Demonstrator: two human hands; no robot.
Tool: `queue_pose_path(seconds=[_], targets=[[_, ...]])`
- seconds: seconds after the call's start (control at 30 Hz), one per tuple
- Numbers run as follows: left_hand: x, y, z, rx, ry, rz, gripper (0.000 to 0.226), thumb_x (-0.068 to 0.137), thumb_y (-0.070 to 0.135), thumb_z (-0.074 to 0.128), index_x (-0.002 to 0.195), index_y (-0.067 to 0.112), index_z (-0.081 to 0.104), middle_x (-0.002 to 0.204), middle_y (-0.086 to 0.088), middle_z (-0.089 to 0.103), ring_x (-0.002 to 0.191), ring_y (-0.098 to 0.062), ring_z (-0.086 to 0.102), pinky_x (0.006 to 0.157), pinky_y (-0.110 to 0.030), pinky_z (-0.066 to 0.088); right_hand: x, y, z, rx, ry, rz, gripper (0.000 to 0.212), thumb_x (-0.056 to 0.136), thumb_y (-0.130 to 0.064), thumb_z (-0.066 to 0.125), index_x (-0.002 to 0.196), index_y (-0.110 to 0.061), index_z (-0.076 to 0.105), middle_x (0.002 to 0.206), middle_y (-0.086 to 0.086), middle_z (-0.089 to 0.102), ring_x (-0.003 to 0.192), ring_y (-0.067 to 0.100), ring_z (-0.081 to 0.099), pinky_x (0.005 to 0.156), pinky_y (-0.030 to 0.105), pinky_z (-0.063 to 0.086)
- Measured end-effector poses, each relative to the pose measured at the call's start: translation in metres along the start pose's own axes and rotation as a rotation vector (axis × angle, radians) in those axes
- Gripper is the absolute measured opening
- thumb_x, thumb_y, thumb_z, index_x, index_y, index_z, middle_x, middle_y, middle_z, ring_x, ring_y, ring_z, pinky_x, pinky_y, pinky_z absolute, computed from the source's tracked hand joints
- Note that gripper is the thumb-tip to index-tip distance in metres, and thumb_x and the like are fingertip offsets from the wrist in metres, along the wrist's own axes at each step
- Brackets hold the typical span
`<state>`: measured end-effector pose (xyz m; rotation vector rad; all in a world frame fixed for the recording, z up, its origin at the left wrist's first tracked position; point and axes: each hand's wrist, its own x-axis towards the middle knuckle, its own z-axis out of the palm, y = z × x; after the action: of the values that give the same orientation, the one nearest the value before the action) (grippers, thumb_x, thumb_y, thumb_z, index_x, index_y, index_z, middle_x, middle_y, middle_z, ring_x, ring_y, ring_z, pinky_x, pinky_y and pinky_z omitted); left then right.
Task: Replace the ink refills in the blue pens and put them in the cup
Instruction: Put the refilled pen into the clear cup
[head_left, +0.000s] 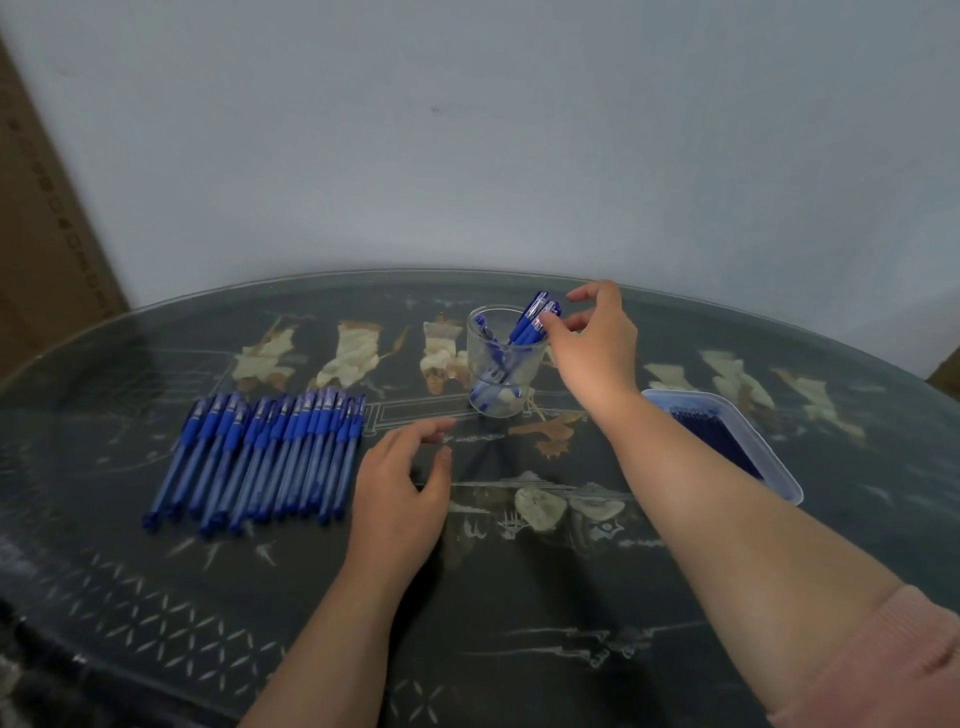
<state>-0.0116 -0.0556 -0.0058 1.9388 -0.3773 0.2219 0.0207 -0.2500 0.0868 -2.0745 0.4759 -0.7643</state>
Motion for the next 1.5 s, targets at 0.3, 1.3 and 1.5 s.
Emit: queue_pose_path(seconds=[0.3, 1.3, 1.5], targets=[[-0.003, 0.006, -0.048, 0.131, 0.199, 0.096, 0.03, 0.091, 0.015, 0.062, 0.118, 0.029, 0.063, 0.114, 0.016, 0.059, 0.112, -0.001, 0.048, 0.094, -0.017, 0.034, -0.083, 0.004, 0.009, 0.028, -0.087, 0.063, 0.011, 0.094, -0.019, 0.063, 0.1, -0.024, 0.055, 0.091, -0.008, 0.06, 0.081, 0.004, 0.058, 0.064, 0.016, 0.042], [-0.011, -0.048, -0.106, 0.558, 0.169, -0.129, 0.035, 0.093, 0.04, 0.056, 0.127, 0.041, 0.057, 0.135, 0.014, 0.05, 0.132, -0.011, 0.033, 0.111, -0.039, 0.014, -0.115, -0.055, 0.148, -0.198, -0.336, 0.384, 0.008, 0.087, -0.016, 0.067, 0.093, -0.01, 0.066, 0.094, 0.007, 0.068, 0.089, 0.025, 0.066, 0.06, 0.03, 0.045], [-0.01, -0.047, -0.107, 0.537, 0.171, -0.133, 0.035, 0.093, 0.04, 0.056, 0.128, 0.041, 0.057, 0.136, 0.015, 0.049, 0.132, -0.011, 0.033, 0.111, -0.038, 0.013, -0.115, -0.059, 0.141, -0.103, -0.313, 0.426, 0.016, 0.09, -0.01, 0.061, 0.105, -0.007, 0.064, 0.103, 0.005, 0.065, 0.085, 0.022, 0.058, 0.068, 0.031, 0.046]])
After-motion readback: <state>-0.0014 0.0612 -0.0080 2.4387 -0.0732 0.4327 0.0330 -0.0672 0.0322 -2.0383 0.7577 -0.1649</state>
